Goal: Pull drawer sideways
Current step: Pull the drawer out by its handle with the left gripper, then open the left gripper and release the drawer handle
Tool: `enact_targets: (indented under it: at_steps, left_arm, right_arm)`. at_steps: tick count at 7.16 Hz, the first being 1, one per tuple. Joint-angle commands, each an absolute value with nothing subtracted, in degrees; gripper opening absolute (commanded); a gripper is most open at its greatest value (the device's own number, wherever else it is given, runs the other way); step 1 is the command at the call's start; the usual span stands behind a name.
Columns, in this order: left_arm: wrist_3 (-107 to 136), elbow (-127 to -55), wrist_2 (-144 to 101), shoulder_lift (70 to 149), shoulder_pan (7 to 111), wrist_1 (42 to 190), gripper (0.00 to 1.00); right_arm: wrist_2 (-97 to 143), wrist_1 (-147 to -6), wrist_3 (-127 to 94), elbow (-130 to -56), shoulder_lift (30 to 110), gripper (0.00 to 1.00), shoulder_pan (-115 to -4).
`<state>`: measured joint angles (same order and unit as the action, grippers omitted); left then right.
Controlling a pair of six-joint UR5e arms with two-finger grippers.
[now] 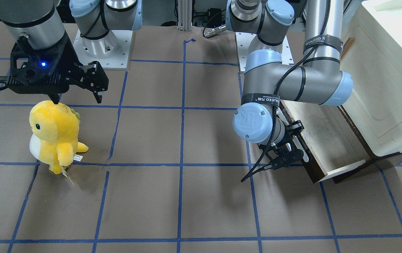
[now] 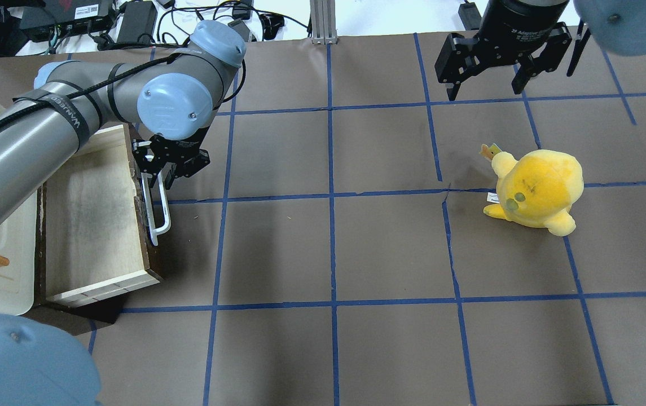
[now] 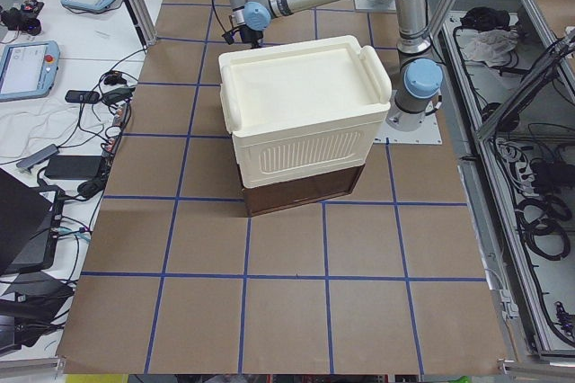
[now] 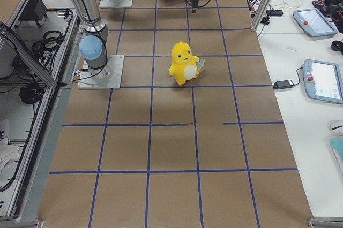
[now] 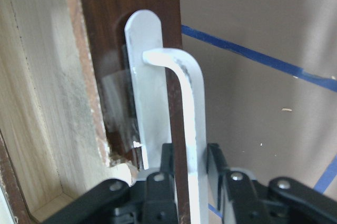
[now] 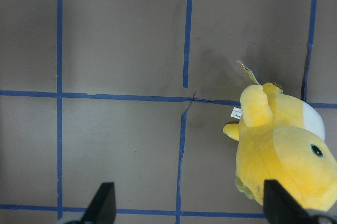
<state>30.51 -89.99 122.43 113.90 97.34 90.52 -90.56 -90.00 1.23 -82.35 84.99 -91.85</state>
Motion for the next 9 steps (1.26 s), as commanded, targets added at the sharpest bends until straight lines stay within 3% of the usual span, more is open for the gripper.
enact_targets:
  at_steps: [1, 5, 9]
  left_arm:
    - [29.62, -88.87, 122.26, 113.38, 97.47, 90.09, 1.0]
    - [18.28, -80.61, 104.29, 106.9, 97.83, 89.56, 1.0]
    - [8.32, -81.03, 88.44, 100.12, 96.34, 88.78, 1.0]
  right_arm:
    - [-90.61, -90.0, 1.23, -82.35, 84.99, 1.0, -91.85]
    - [-90.61, -90.0, 1.23, -82.35, 84.99, 1.0, -91.85]
    - [-90.53, -90.0, 1.23, -82.35, 84.99, 1.0, -91.85]
